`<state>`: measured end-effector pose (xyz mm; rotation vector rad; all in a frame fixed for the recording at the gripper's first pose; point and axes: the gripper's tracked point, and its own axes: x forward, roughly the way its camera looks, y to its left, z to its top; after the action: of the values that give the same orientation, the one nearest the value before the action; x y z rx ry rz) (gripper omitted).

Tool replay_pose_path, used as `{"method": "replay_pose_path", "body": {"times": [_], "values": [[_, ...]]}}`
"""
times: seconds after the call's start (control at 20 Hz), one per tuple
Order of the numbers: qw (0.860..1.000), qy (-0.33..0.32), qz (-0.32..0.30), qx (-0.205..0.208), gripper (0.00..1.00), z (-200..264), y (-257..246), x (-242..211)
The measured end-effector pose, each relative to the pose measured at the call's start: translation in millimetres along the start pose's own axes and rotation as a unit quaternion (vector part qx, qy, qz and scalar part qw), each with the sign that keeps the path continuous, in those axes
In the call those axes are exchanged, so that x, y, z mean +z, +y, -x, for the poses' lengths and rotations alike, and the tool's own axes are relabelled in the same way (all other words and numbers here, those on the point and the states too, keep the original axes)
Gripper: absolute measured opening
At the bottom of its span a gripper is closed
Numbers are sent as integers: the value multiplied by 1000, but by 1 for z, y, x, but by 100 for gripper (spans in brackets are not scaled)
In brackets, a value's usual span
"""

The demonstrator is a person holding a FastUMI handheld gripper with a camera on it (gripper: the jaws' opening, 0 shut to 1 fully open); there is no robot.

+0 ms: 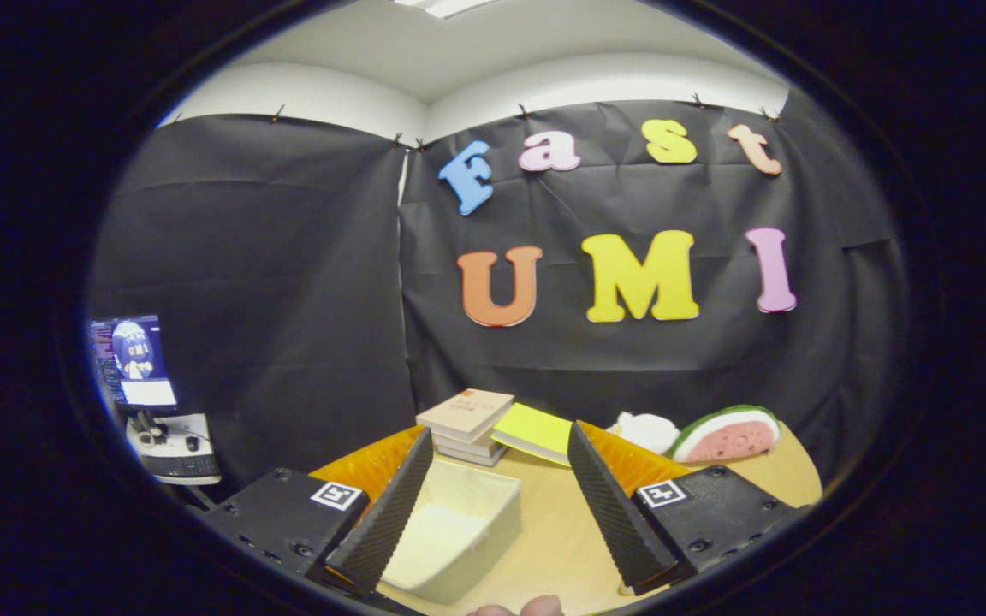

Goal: Open the storage box then place both shoes into the box .Put the left shoe in first, then the right shoe, with the right side of both shoes facing outward in a uniform manner.

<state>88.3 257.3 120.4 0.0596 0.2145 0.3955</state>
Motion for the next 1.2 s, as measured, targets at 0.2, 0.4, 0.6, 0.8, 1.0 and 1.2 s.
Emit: {"method": "replay_pose_path", "body": {"times": [0.2, 0.4, 0.6, 0.8, 1.0, 1.2], "values": [[998, 20, 8, -61, 100, 25, -66, -29], [992, 50, 26, -115, 100, 50, -126, -58], [982, 107, 21, -152, 100, 62, -175, -102], [969, 188, 10, -159, 100, 54, -203, -149], [956, 263, -17, -130, 100, 34, -210, -185], [935, 335, -42, -112, 100, 7, -218, -208]]}}
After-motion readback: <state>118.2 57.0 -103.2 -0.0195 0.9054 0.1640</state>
